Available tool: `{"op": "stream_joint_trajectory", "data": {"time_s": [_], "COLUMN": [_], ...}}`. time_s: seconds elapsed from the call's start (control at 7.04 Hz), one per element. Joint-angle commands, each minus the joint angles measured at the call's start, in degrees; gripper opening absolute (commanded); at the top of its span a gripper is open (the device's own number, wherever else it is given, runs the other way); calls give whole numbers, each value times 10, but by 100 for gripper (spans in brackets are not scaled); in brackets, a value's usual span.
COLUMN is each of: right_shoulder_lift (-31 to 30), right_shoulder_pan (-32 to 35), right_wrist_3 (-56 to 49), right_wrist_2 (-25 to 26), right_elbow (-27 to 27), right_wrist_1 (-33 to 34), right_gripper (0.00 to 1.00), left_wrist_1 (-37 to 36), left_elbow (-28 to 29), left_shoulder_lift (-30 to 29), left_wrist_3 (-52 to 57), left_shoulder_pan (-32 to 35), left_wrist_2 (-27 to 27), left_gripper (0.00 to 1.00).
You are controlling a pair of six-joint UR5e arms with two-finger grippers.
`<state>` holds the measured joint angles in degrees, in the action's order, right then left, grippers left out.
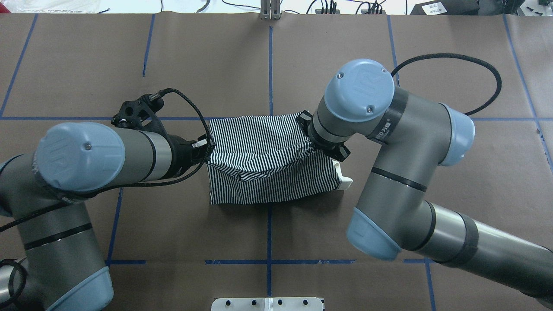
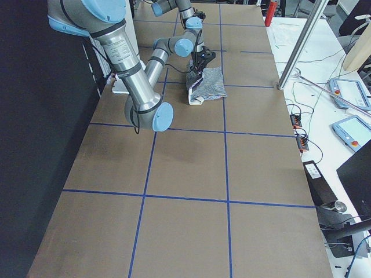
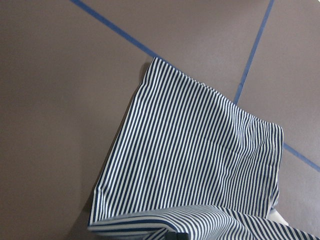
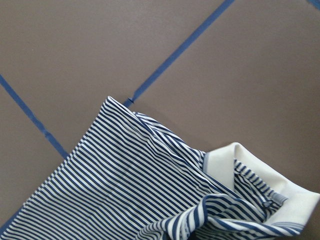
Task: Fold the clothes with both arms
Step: 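Grasp the near edge with both grippers and fold it toward the far edge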
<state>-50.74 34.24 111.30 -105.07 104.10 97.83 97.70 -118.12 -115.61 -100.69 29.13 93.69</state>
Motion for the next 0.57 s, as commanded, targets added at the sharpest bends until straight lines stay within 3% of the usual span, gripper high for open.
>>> {"op": "stream_joint_trajectory", "data": {"time_s": [0.0, 0.14, 0.28, 0.43], "right_shoulder_lift": [69, 86, 131, 156], "right_shoulder_pan": [48, 56, 67, 103], "right_wrist_3": [-39, -64, -104, -161], "right_wrist_2": [-43, -44, -50, -57], "right_elbow": [-165, -245, -375, -457], "right_wrist_1": [-77, -148, -237, -314], "right_gripper": [0, 0, 74, 100], "left_wrist_1": [54, 114, 172, 194], "left_elbow": [116, 207, 300, 356], "left_shoulder_lift": [-35, -54, -82, -112], "left_wrist_3": [52, 78, 135, 204], "left_shoulder_pan": [43, 61, 87, 132], "left_wrist_2": [1, -1, -4, -1], "left_gripper": [0, 0, 0, 43]}}
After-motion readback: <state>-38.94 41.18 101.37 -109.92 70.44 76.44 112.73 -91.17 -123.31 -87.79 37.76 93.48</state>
